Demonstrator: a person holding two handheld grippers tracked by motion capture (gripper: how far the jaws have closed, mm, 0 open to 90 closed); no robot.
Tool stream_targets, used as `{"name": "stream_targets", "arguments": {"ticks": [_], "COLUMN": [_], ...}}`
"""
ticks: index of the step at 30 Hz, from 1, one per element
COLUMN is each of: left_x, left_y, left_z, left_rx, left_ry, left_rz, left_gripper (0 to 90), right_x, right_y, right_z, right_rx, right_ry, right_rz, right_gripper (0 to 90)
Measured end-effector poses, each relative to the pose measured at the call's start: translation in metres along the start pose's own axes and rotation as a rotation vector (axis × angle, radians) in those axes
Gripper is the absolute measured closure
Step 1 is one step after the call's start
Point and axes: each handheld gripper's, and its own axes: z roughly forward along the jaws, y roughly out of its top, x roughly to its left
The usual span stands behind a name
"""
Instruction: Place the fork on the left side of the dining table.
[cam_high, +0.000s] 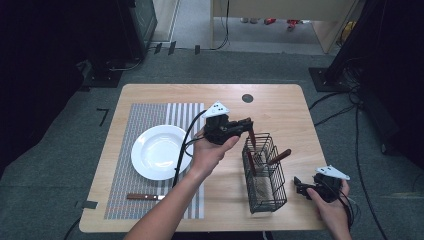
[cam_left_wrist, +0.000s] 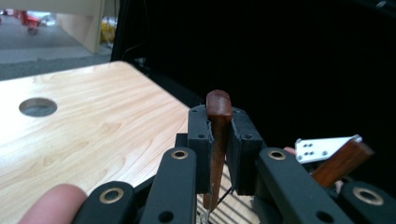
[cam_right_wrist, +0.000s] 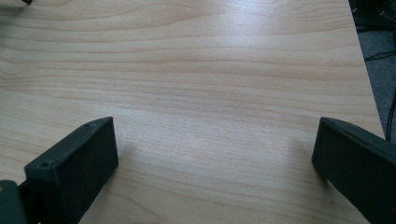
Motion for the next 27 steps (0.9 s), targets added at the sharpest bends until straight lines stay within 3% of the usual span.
{"name": "stream_targets", "arguments": {"ticks": [3, 10, 18, 20, 27], "left_x": [-0.002, -0.008, -0.006, -0.002, 0.019], "left_y": [0.005, 0.023, 0.039, 0.044, 0.049], "left_z": [-0.008, -0.035, -0.064, -0.076, -0.101], "left_rx": [-0.042, -0.167, -0.259, -0.305, -0.392], "left_ry": [-0.014, -0.002, -0.012, 0.0, 0.037], "left_rz": [0.01, 0.017, 0.01, 0.004, -0.028], "left_gripper": [82.6, 82.6, 82.6, 82.6, 82.5], "right_x": [0.0, 0.0, 0.0, 0.0, 0.0], "right_y": [0.0, 0.0, 0.0, 0.0, 0.0], "right_z": [0.0, 0.0, 0.0, 0.0, 0.0], "right_rx": [0.0, -0.001, -0.001, -0.001, -0.001], "right_ry": [0.0, 0.0, 0.0, 0.0, 0.0], "right_rz": [0.0, 0.0, 0.0, 0.0, 0.0], "right_gripper": [0.0, 0.0, 0.0, 0.0, 0.0]}}
